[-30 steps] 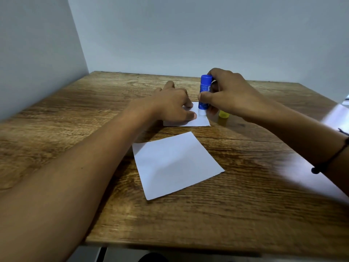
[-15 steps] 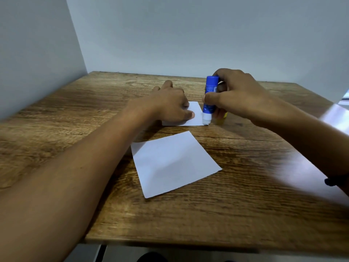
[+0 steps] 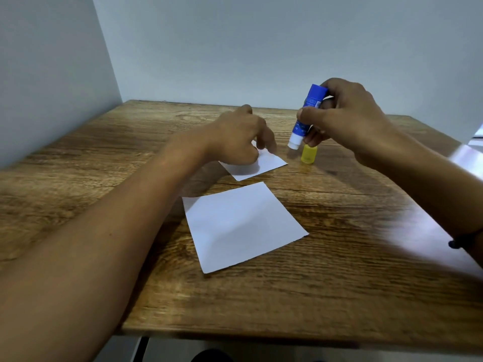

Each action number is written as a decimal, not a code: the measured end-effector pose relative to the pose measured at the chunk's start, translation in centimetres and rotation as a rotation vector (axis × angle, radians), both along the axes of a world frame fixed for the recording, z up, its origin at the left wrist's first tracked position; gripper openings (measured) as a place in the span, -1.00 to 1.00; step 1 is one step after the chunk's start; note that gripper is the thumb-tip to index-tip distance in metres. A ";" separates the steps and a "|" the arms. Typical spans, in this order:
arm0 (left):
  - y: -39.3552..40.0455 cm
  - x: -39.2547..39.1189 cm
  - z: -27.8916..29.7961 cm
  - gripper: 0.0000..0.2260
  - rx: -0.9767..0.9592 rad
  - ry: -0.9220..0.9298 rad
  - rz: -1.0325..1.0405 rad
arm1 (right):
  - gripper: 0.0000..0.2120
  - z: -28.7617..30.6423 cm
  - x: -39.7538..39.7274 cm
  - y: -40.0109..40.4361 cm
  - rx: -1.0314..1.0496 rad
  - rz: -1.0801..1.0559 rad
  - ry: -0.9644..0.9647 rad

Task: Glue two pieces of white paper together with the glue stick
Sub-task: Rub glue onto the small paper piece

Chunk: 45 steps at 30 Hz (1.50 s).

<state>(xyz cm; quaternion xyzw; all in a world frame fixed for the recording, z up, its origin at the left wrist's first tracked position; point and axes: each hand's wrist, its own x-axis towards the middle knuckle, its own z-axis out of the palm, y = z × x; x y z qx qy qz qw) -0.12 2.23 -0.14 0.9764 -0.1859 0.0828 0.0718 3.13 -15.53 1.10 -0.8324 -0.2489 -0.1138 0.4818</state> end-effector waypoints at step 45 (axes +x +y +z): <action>-0.9 0.7 -1.4 -0.58 0.170 0.089 0.190 | -0.76 -0.8 0.3 2.4 -0.332 0.015 -0.067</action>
